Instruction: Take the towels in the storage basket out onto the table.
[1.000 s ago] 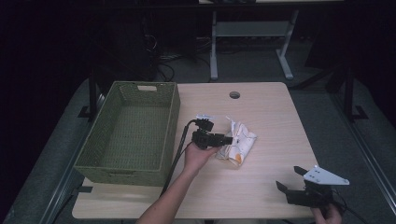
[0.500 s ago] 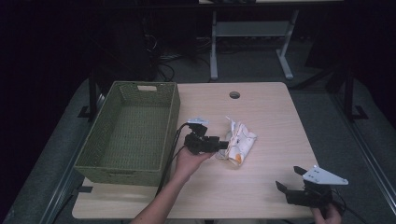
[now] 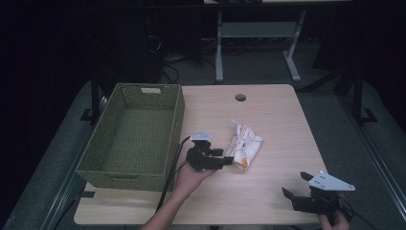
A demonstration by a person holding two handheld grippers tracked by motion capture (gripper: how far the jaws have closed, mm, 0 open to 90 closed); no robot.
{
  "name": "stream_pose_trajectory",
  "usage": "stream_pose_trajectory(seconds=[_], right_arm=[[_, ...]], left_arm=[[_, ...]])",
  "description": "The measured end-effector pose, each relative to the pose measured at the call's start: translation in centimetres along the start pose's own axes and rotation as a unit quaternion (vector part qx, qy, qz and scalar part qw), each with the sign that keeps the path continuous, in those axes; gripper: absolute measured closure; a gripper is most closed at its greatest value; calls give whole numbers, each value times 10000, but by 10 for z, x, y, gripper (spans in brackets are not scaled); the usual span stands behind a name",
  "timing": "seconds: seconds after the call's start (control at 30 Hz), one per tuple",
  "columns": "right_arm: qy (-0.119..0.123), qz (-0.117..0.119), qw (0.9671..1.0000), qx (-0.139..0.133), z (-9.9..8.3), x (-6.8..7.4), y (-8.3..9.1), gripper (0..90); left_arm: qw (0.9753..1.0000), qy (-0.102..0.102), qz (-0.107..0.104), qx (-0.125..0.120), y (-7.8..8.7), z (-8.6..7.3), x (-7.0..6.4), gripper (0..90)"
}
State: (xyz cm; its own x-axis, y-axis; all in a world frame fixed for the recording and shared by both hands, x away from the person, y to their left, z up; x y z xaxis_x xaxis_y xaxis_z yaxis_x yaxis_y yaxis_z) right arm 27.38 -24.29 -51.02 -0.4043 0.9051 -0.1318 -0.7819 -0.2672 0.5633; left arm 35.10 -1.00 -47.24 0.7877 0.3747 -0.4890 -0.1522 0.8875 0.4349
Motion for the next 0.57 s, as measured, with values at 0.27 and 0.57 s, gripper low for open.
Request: stream_pose_trajectory(seconds=[0.27,0.57], right_arm=[[-3,18,10000,50,-1,2,-1,138],[24,41,10000,21,0,2,-1,138]], left_arm=[[9998,-168,-70,108,7,-19,-7,389],[9988,-466,-143,1,21,-36,-32,367]])
Point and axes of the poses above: each handheld gripper's, and its own axes: y roughly backward along the jaws, z roughly out of its top, x roughly to its left, the point moved 10 cm from there along -y, roughly forward along the jaws, and after that the axes turned 11 degrees about -z, right-handed, at the moved point
